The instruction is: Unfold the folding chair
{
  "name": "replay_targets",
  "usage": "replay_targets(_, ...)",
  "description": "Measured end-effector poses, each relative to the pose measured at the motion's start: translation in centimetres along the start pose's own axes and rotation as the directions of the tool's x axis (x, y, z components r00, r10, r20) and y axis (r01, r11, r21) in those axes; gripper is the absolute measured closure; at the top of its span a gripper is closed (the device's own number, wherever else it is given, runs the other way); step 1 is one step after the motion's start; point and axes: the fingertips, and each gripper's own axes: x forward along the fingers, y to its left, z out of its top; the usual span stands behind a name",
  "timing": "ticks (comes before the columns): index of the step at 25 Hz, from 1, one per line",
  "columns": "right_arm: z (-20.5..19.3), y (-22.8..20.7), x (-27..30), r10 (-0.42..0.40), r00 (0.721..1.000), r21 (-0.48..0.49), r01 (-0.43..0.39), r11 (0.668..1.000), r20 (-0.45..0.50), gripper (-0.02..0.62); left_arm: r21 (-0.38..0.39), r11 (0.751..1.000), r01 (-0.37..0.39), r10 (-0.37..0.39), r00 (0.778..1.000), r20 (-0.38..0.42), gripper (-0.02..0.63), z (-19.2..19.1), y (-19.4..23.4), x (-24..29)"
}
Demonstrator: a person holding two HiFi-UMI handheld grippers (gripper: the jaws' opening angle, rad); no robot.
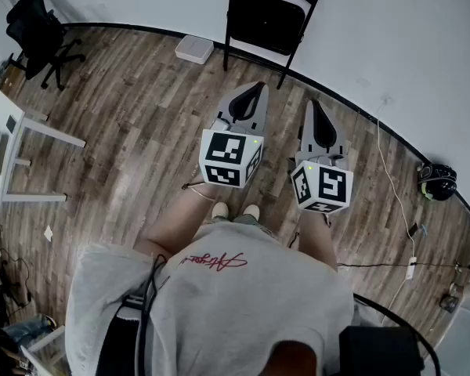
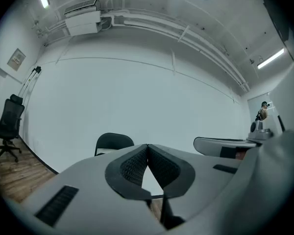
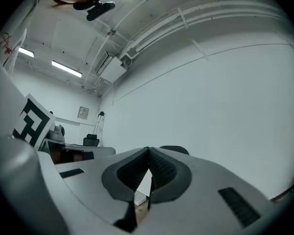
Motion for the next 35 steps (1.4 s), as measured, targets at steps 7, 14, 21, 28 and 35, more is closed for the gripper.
replay_targets(7,0.2,0.2,-0.2,0.009,1.000,-0.005,-0.009,1.000,0.005,0.580,-0.006,1.000,-0.009,0.009,1.000,0.019,0.592,0.5,0.0,-0.2)
replay_targets(14,0.5,1.1,0.0,0.024,1.000,-0.024,-0.023,0.999,0.015,0.580,-0.016,1.000,-0.009,0.010,1.000,0.029,0.592,0.8,0.5,-0.5)
replay_targets(21,0.5,-0.1,0.7,0.044,0.999,-0.017,-0.043,0.999,0.020,0.580,-0.041,0.999,-0.016,0.017,0.999,0.039,0.591,0.8,0.3,1.3)
replay_targets(28,0.3,-3.4,2.6,0.071,0.997,-0.018,-0.071,0.997,0.035,0.580,-0.039,0.998,-0.055,0.057,0.997,0.059,0.592,0.1,0.0,4.1)
replay_targets(35,-1.8,-5.2,8.0,0.089,0.996,-0.001,-0.089,0.996,0.024,0.580,-0.051,0.997,-0.063,0.064,0.998,0.018,0.591,-2.0,3.0,9.1)
